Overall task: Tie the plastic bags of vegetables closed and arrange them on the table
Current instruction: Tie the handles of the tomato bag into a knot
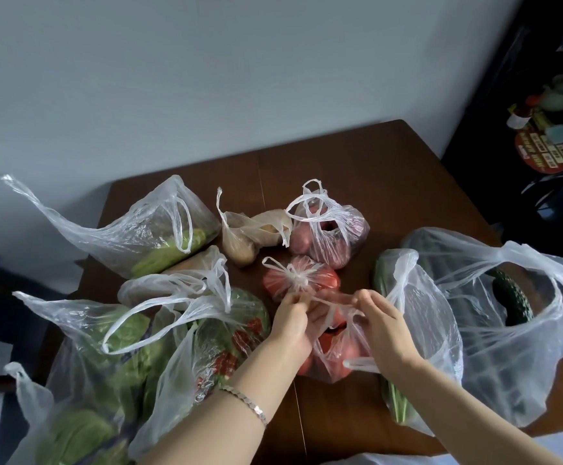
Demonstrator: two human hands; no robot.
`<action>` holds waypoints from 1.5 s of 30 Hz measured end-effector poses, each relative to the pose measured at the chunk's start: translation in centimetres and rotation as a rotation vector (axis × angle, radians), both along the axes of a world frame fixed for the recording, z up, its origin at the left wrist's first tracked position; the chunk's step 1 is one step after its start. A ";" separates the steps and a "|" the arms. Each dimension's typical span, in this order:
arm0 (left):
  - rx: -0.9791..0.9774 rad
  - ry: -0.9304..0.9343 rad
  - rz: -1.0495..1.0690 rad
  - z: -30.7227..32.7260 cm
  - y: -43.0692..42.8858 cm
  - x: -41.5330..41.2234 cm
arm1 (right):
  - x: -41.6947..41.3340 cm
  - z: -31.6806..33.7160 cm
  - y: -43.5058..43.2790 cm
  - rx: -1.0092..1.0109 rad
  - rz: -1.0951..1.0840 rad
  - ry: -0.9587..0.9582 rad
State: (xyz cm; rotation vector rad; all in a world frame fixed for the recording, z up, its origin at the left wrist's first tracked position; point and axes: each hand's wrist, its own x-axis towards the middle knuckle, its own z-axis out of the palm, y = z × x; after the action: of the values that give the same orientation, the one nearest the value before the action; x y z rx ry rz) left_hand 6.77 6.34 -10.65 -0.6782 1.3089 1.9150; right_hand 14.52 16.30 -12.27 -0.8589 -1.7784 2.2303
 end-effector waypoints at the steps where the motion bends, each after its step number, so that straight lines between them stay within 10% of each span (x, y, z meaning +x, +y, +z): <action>1: 0.028 -0.041 0.096 0.0 -0.1 -0.2 | 0.0 -0.6 0.1 -0.151 -0.069 -0.043; 5: -0.134 -0.048 0.242 -2.9 -1.9 -1.9 | 0.7 -3.5 1.9 -0.304 -0.122 -0.280; 13: -0.624 0.494 -0.425 -6.1 -3.6 -2.0 | 0.1 -6.5 3.3 0.093 -0.213 -0.545; 20: -0.537 0.803 -0.981 -4.5 -2.1 -0.1 | -3.6 0.0 2.2 0.487 0.191 -0.112; 31: -0.528 0.757 -0.911 -4.7 -1.5 -0.2 | -3.1 -1.0 1.2 -0.050 -0.006 -0.044; 40: -0.473 0.564 -0.701 -4.6 -1.6 -0.1 | -1.1 -3.8 -0.4 0.550 0.408 -0.239; 45: -0.357 0.392 -0.413 -3.5 -1.4 -0.5 | -1.7 -4.2 -1.1 0.161 0.103 -0.289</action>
State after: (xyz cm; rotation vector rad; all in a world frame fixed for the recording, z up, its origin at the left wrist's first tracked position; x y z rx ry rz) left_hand 6.28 4.90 -14.18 -0.1683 1.8963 1.5336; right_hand 12.87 15.21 -16.51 -1.1243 -2.1402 2.0711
